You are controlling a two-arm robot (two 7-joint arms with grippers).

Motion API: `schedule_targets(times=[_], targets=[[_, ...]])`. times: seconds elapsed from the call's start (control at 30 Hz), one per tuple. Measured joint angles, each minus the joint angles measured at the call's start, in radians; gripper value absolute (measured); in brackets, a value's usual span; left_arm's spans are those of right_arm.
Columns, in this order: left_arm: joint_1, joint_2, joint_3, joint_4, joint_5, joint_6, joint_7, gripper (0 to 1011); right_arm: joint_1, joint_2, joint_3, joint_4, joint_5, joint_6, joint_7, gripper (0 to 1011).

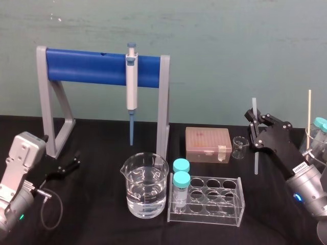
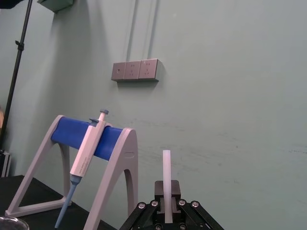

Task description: Pick up the stirring rod with one hand, then place it down.

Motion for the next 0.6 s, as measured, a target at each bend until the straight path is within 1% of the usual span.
schedule_targets(times=[0.6], targets=[[0.000, 0.000, 0.000, 0.000, 0.000, 0.000, 0.000, 1000, 0.000, 0.000, -0.001, 0.000, 0.000, -0.001, 0.000, 72]])
